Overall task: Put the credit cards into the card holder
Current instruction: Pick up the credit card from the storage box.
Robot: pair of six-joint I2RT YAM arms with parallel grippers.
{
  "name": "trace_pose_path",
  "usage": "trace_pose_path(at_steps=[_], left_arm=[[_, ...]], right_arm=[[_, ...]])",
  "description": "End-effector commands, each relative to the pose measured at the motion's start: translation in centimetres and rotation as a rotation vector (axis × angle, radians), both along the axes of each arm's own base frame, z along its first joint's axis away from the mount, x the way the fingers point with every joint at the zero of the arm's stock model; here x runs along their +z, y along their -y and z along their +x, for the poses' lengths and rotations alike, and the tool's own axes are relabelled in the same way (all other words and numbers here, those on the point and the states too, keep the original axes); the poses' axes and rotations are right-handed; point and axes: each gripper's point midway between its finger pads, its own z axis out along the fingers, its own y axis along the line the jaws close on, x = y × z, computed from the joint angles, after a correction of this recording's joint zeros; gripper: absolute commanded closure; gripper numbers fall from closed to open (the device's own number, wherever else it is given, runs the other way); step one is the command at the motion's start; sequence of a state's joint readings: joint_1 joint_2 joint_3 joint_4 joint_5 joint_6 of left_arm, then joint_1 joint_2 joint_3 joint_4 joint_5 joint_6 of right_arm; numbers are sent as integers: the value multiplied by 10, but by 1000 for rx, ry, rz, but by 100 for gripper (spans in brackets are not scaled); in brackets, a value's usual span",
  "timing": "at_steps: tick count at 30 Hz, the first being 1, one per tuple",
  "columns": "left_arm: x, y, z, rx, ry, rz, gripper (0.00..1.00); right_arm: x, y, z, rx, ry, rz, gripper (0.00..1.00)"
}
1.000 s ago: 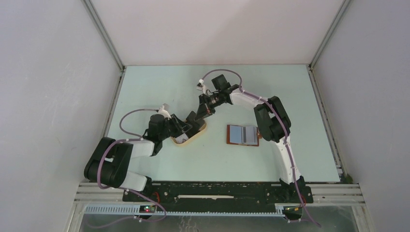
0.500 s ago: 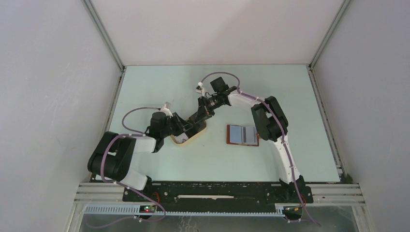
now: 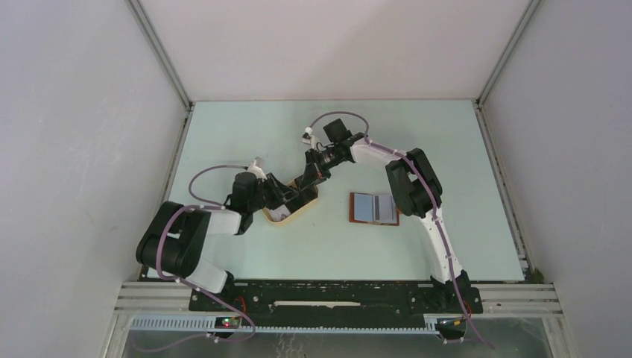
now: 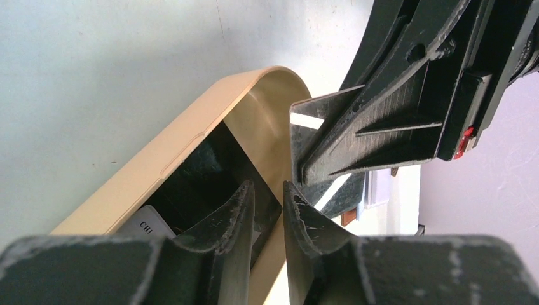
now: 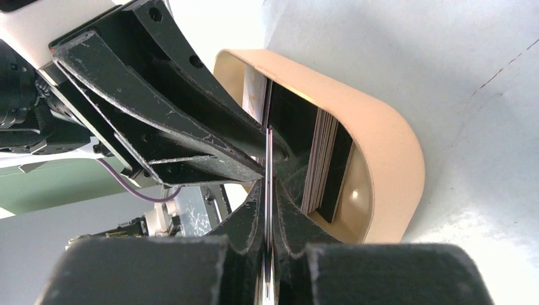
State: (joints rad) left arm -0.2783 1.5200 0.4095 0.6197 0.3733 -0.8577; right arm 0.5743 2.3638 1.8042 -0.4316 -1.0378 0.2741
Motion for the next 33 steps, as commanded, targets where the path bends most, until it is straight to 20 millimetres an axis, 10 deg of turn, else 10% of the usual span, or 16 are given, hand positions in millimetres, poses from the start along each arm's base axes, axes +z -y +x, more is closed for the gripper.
trace_pose_path(at_steps=[1, 33], left_arm=[[32, 0, 8, 3, 107, -7, 71], [60, -46, -44, 95, 221, 158, 65]], right_arm=[[17, -2, 22, -31, 50, 20, 92], [1, 3, 28, -2, 155, -109, 82]])
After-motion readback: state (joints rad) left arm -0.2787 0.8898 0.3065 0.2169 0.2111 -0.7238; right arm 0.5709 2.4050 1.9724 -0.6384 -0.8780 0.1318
